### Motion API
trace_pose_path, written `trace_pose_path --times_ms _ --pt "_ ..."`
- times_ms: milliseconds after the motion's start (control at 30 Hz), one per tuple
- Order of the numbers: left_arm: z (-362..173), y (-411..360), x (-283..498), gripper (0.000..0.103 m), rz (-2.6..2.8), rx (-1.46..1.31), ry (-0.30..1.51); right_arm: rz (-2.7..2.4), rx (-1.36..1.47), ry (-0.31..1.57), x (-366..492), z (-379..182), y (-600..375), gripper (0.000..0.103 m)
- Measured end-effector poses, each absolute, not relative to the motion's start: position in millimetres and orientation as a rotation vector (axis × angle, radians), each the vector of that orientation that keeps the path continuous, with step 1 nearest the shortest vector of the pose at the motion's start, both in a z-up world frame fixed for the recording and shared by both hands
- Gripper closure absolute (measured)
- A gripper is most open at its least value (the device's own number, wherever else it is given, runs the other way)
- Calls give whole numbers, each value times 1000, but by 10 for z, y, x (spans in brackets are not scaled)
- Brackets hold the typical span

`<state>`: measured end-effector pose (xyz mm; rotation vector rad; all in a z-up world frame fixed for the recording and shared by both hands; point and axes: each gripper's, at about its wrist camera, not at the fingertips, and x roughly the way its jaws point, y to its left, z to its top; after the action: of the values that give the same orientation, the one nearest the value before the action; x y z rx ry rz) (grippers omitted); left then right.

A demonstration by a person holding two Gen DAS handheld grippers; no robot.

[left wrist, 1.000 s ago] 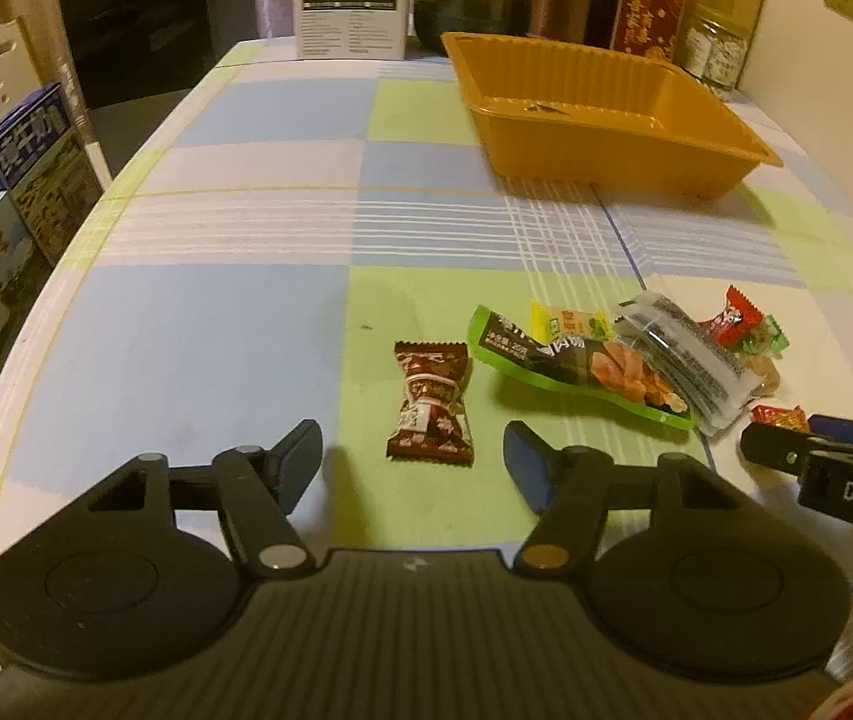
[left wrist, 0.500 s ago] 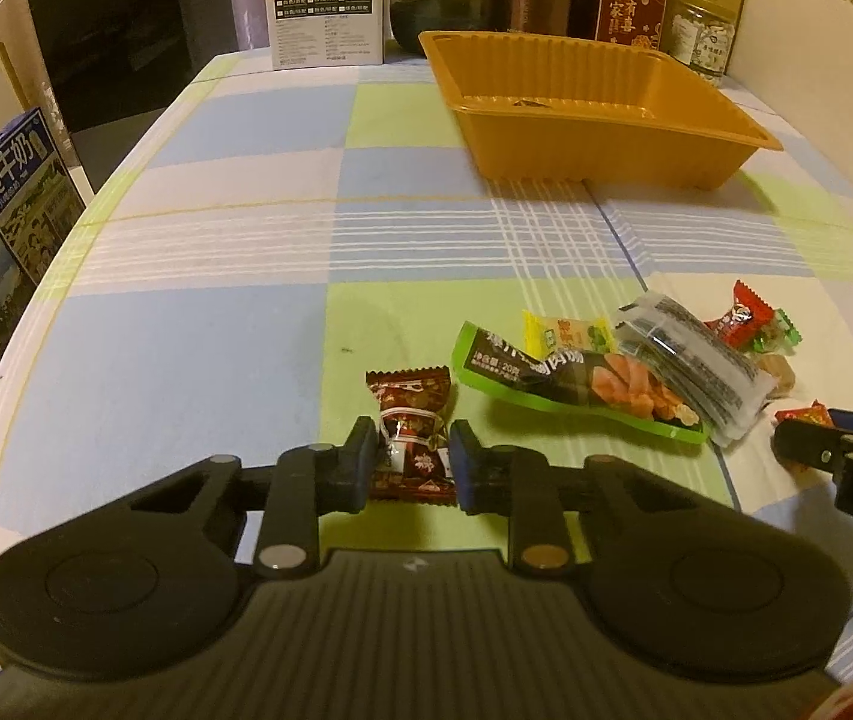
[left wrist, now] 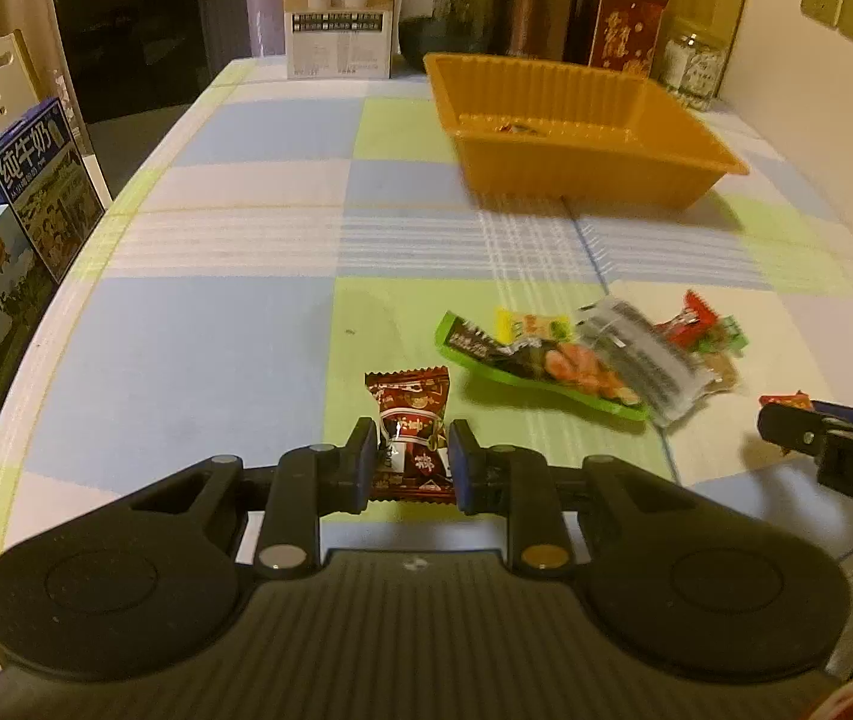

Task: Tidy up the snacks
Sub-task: 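Grasp the brown candy with the left tool while the right tool grasps a red candy, then carry both candies over the orange tray with both tools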

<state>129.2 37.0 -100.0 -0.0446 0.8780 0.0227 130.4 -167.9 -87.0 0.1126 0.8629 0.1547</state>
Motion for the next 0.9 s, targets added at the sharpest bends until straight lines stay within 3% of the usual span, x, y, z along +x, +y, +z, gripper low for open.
trace_pose_path --times_ms 900 --pt "-156 -7 1268 80 -101 -84 745 156 150 752 1291 -45 -1916 67"
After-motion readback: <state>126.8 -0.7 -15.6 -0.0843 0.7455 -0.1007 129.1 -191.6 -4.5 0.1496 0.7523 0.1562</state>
